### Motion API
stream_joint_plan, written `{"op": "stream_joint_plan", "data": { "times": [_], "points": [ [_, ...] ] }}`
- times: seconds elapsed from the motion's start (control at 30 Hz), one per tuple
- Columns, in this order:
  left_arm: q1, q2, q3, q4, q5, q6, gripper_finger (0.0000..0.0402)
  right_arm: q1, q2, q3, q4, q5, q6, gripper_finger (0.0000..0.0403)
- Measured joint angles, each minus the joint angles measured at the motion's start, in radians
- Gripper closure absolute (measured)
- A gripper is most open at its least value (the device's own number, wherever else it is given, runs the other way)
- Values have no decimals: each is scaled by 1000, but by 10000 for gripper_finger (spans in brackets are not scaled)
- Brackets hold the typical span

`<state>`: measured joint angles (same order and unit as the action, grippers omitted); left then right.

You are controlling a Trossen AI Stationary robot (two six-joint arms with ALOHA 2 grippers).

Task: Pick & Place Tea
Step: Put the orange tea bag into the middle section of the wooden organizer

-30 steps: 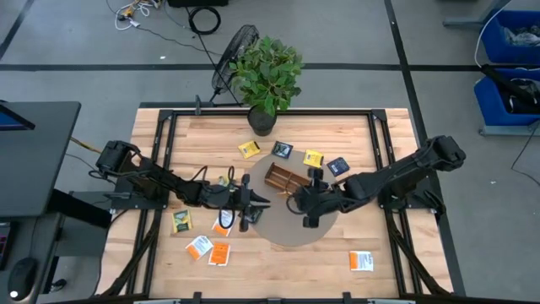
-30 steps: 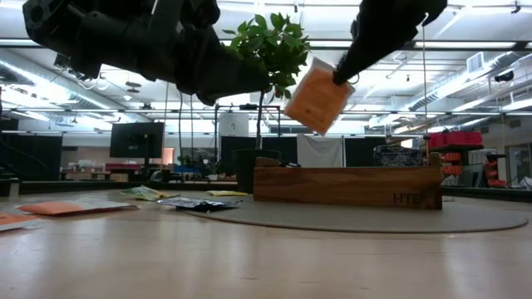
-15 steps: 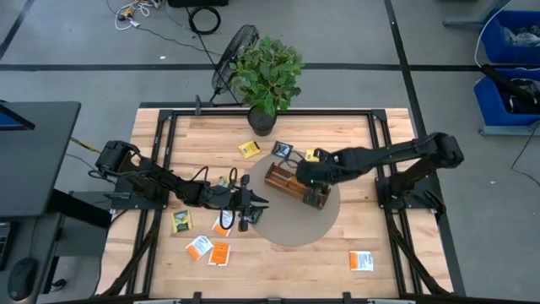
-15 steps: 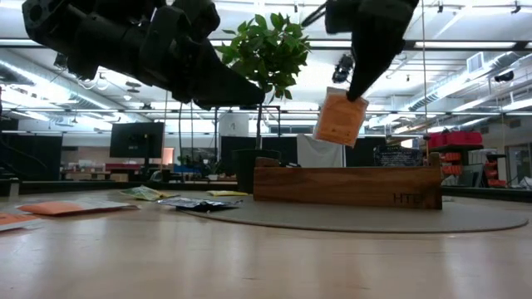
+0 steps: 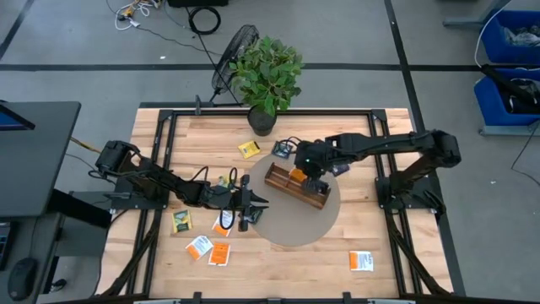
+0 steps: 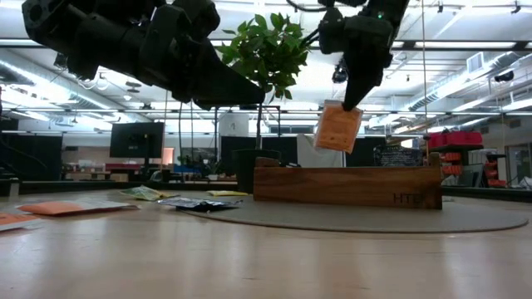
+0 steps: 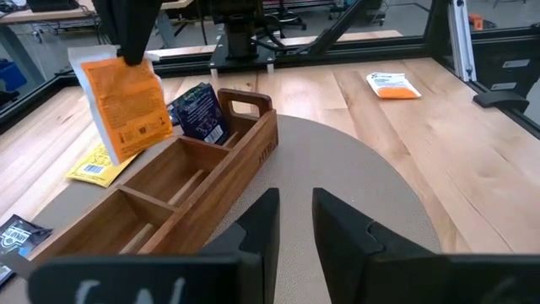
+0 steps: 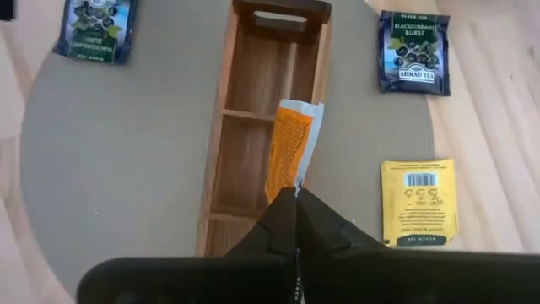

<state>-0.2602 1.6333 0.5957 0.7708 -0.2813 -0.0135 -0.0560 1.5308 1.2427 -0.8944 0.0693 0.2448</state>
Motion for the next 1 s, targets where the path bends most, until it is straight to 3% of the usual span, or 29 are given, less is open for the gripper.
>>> {"op": "stream_joint_plan", "data": {
  "times": [0.7, 1.0],
  "points": [
    [-2, 0, 0, -6, 0, -10, 323, -23, 172, -2, 25, 0, -44, 402],
    [-2, -1, 0, -9, 0, -20, 323, -21, 176, -2, 13, 101, -43, 333]
  ]
}}
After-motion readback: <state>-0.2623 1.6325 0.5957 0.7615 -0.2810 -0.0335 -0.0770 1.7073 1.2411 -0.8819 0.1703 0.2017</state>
